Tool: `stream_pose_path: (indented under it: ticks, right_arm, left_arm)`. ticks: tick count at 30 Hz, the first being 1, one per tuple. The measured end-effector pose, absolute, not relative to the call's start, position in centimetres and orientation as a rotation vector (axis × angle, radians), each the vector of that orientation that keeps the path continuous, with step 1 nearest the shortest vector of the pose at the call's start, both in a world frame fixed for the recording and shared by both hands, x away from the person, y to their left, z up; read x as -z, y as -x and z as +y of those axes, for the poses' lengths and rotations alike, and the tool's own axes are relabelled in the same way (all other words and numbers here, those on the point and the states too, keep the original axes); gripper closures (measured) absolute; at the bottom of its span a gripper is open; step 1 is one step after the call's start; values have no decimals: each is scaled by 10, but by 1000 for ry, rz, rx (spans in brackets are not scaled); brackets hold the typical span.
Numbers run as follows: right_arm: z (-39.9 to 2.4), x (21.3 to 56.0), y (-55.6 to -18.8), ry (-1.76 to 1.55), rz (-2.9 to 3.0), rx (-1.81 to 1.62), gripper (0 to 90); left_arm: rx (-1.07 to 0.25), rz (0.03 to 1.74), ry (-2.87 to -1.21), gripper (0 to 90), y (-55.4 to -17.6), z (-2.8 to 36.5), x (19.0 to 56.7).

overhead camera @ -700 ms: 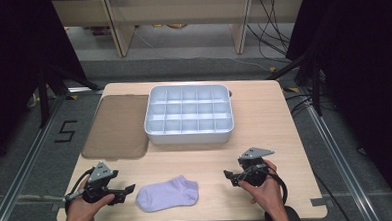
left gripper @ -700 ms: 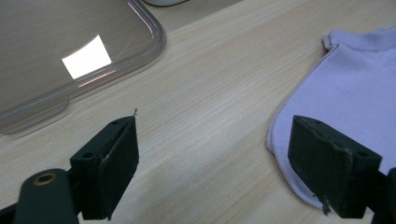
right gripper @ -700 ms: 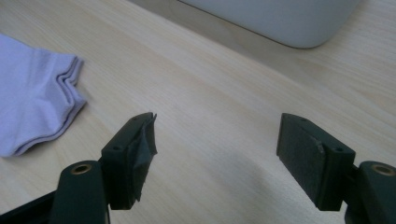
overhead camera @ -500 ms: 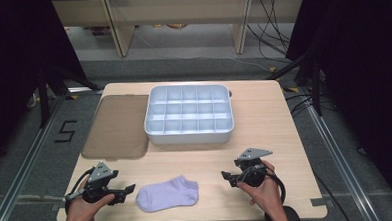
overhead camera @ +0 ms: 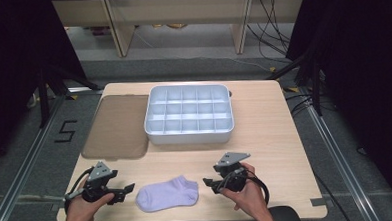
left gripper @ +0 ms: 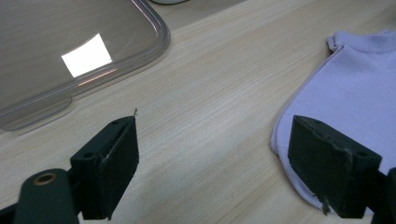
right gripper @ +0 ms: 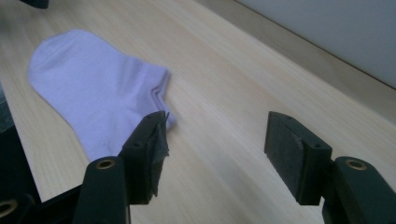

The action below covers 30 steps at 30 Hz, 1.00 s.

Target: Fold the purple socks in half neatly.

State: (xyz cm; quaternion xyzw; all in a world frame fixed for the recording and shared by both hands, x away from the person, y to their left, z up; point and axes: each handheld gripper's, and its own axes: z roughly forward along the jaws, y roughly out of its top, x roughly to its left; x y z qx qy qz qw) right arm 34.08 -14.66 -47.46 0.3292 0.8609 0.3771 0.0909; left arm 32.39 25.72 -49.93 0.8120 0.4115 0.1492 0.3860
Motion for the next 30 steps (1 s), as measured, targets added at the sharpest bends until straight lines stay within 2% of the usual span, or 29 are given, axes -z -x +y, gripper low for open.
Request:
stream_pose_path:
  ticks: [18, 30]
  right_arm:
    - [-100, 487, -347, -882, 2650, -1052, 516]
    - [-82, 497, -350, -865, 2739, -940, 654]
  left_arm:
    - [-376, 1051, -2081, 158, -324, 257, 500]
    - [-375, 1046, -2084, 158, -324, 257, 499]
